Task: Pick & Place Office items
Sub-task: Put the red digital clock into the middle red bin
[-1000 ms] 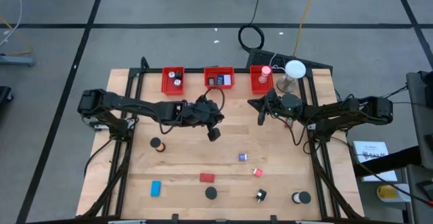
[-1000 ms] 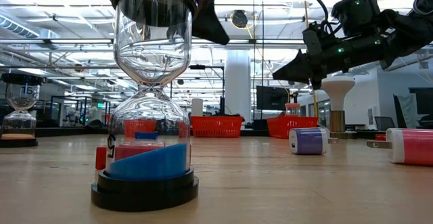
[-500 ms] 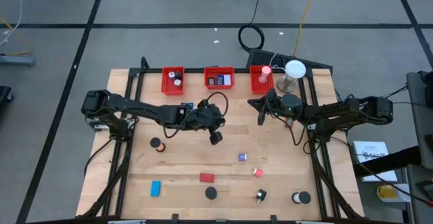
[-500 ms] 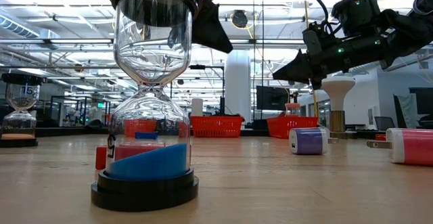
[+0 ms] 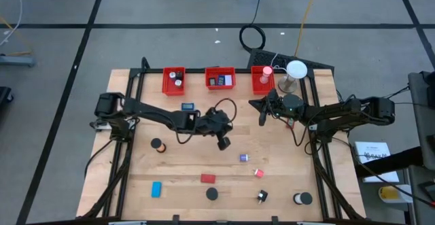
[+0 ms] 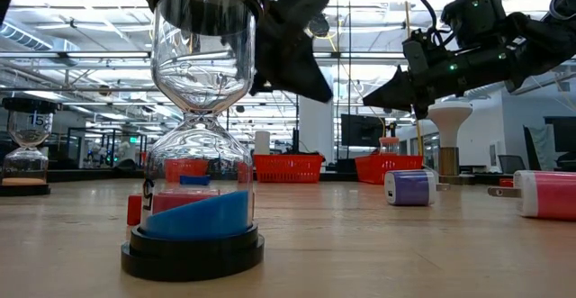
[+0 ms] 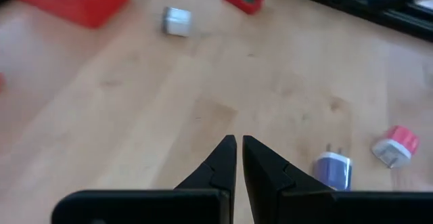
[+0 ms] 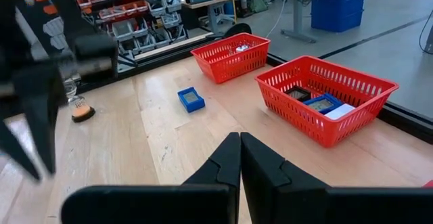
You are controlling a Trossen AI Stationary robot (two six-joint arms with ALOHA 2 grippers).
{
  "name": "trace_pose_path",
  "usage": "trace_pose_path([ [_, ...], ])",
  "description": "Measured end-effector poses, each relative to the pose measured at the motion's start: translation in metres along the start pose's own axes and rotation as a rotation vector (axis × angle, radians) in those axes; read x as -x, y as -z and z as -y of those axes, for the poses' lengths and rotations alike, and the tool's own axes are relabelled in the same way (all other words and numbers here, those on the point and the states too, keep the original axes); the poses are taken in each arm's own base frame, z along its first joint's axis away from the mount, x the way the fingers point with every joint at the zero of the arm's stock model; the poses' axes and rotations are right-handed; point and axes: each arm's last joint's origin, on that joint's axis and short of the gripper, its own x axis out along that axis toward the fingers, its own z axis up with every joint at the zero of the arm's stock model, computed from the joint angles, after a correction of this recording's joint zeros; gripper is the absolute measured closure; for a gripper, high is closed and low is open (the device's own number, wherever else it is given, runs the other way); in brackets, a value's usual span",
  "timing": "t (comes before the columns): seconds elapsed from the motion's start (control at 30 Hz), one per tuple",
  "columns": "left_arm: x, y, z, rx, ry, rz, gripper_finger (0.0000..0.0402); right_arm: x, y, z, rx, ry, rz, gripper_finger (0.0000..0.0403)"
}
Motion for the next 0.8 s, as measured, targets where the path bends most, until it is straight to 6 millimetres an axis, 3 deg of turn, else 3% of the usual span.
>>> trace_pose_path([
  [0.2,-0.021,0.005,0.007,-0.209,0.152,0.068,0.0378,0.0,0.0,0.0,0.0,0.0,-0.002,0.0399],
  [0.3,-0.023,0.012,0.0,-0.305,0.208,0.077,0.0394,0.0,0.0,0.0,0.0,0.0,-0.001,0.0399],
  [0.43,-0.017,0.022,-0.028,-0.303,0.321,0.155,0.0393,0.0,0.0,0.0,0.0,0.0,-0.001,0.0398],
  [0.6,-0.003,0.052,-0.068,-0.211,0.313,0.34,0.0398,0.0,0.0,0.0,0.0,0.0,0.001,0.0399],
  [0.8,0.014,0.071,-0.086,-0.141,0.224,0.511,0.0386,0.0,-0.005,-0.001,-0.003,-0.011,0.048,0.0399],
])
